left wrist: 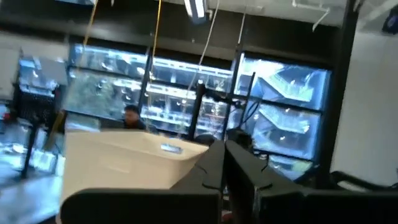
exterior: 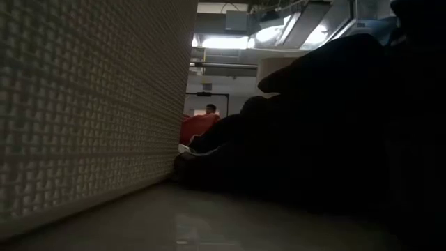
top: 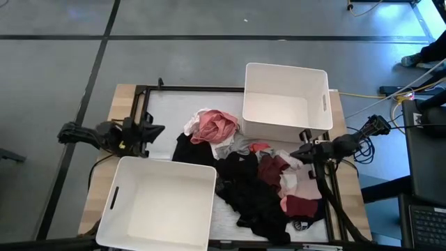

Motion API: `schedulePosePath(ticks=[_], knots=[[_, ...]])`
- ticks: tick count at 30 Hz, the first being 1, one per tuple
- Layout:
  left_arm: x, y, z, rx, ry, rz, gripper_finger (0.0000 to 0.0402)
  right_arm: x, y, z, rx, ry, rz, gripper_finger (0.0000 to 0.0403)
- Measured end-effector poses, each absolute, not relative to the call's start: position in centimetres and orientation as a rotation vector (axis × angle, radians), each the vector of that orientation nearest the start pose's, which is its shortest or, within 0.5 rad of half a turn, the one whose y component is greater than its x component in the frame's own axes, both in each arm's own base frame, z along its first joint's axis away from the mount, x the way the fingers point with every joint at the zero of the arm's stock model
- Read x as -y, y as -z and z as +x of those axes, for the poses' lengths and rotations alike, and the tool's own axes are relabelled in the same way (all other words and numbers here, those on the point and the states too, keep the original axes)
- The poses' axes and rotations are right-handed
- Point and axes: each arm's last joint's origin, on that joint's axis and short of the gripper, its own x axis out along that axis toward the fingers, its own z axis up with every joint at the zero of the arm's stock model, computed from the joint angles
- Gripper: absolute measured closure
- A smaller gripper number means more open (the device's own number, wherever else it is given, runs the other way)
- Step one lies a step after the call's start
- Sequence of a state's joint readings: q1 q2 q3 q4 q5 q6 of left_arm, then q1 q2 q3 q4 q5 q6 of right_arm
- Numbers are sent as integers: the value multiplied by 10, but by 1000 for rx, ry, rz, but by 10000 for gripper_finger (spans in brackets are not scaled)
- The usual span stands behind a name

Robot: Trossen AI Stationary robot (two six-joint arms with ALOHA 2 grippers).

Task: Sort clothes
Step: Put the pink underwear into the bottom white bin

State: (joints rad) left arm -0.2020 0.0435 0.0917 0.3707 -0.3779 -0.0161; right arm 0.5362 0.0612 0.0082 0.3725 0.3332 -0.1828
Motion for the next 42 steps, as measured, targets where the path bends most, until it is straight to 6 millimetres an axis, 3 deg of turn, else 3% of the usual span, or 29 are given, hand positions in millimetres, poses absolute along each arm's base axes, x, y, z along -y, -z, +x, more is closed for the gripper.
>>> schedulePosePath(ticks=[5,10,25,34,42], knots=[[7,-256,92,322,-233,-42,400,-37,-209,82,434,-102,-139,397],[9,-286,114,144,-308,25,400,-33,-220,79,458,8,-170,397],[-1,-340,223,-284,-404,94,400,-30,-232,74,569,47,-295,397],[-11,-353,287,-527,-385,127,400,-28,-254,55,949,35,-525,397],[-11,-342,333,-686,-354,141,400,-27,-269,51,977,0,-541,397]])
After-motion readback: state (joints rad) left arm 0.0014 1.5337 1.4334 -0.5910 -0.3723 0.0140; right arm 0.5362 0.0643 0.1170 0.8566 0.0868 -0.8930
